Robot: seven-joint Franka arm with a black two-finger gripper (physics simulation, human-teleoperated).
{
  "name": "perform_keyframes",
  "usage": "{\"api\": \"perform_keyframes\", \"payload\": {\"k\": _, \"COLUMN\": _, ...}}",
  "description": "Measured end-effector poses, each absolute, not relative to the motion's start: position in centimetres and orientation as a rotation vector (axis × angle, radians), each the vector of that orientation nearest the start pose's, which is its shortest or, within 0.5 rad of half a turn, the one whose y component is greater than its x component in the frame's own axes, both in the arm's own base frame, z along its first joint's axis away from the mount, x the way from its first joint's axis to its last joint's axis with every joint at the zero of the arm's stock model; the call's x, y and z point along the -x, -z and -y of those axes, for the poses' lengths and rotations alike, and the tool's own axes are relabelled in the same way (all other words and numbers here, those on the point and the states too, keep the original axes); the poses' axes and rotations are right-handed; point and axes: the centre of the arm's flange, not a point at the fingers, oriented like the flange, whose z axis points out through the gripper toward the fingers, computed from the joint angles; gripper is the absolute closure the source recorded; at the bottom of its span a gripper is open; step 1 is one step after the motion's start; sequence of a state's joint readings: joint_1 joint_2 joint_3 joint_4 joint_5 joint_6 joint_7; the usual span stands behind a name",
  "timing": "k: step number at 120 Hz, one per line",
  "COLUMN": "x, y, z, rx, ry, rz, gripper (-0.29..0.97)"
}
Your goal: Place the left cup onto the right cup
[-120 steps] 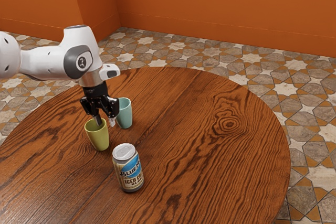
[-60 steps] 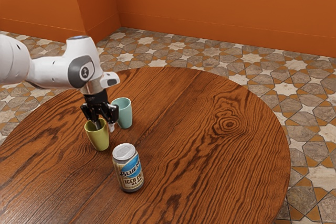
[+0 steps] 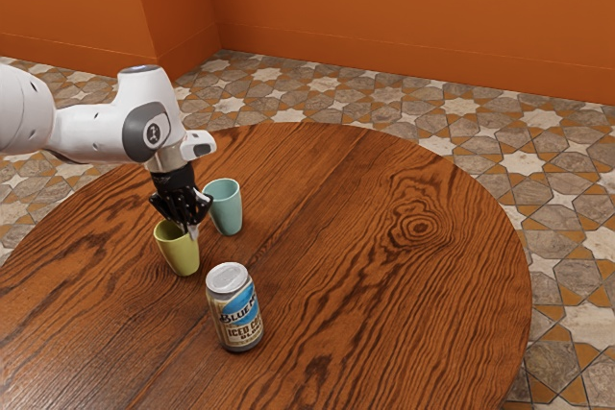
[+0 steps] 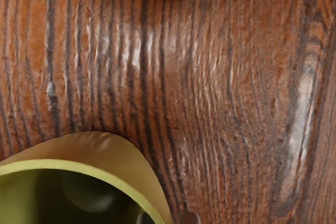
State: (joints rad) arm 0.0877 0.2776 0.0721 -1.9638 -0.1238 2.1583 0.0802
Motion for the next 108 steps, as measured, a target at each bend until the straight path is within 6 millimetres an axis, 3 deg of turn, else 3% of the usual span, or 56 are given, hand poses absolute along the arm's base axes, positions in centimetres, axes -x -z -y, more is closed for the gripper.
{"api": "perform_keyframes", "payload": {"k": 19, "x": -59.1, "y": -32.9, "z": -8.8, "rx": 3.217, "ry": -0.105, "rz": 0.241, "gripper": 0.77}}
{"api": "perform_keyframes", "payload": {"k": 36, "x": -59.0, "y": -34.5, "z": -8.4, "rx": 3.218, "ry": -0.072, "rz": 0.231, "gripper": 0.78}}
{"api": "perform_keyframes", "payload": {"k": 76, "x": -58.3, "y": -42.2, "z": -7.7, "rx": 3.191, "ry": -0.007, "rz": 0.175, "gripper": 0.79}}
{"api": "perform_keyframes", "payload": {"k": 84, "x": -59.0, "y": -44.6, "z": -6.8, "rx": 3.174, "ry": 0.012, "rz": 0.131, "gripper": 0.79}}
{"api": "perform_keyframes", "payload": {"k": 108, "x": -60.3, "y": -49.3, "z": -3.9, "rx": 3.105, "ry": 0.038, "rz": 0.019, "gripper": 0.79}}
